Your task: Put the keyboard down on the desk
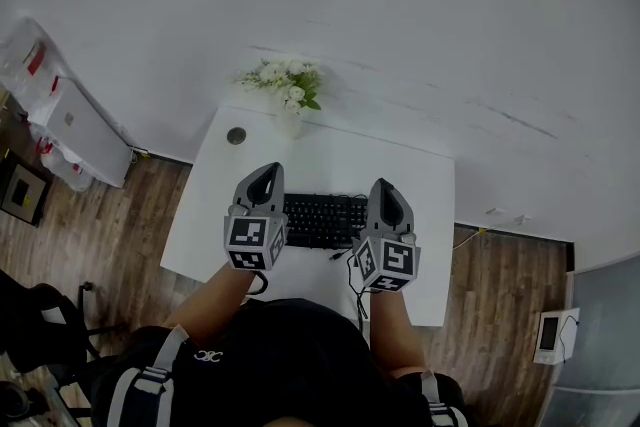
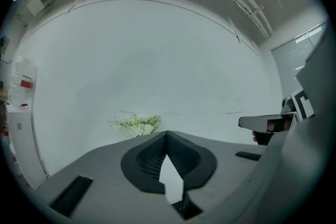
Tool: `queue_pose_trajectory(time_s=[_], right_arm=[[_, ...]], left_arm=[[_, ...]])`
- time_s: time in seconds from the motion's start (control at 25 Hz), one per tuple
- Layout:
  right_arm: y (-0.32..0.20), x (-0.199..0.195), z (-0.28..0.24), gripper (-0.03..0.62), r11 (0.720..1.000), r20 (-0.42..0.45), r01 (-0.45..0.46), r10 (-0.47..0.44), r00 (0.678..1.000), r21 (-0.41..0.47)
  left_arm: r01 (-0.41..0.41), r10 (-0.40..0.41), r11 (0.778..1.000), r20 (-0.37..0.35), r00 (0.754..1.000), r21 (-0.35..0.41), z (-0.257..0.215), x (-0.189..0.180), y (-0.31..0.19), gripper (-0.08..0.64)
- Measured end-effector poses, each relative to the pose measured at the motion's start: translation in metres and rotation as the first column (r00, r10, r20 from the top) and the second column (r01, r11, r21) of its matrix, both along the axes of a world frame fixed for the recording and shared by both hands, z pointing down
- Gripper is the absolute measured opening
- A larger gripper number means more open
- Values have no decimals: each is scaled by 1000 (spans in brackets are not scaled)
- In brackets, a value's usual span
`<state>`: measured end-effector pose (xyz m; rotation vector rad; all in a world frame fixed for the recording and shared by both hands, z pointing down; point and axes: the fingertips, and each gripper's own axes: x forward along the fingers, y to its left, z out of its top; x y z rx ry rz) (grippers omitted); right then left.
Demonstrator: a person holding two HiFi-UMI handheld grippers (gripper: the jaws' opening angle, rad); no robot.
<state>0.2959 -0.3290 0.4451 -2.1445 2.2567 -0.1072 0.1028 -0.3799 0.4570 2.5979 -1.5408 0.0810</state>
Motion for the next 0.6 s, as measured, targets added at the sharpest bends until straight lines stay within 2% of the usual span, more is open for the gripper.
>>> queue_pose_trajectory(time_s=[0.6], right_arm=[[-3,-2,10,-2,1000,47,12,-11,999,-11]], left_arm=[[-8,9,1000,2,1000,-28,6,-1,-4,0]])
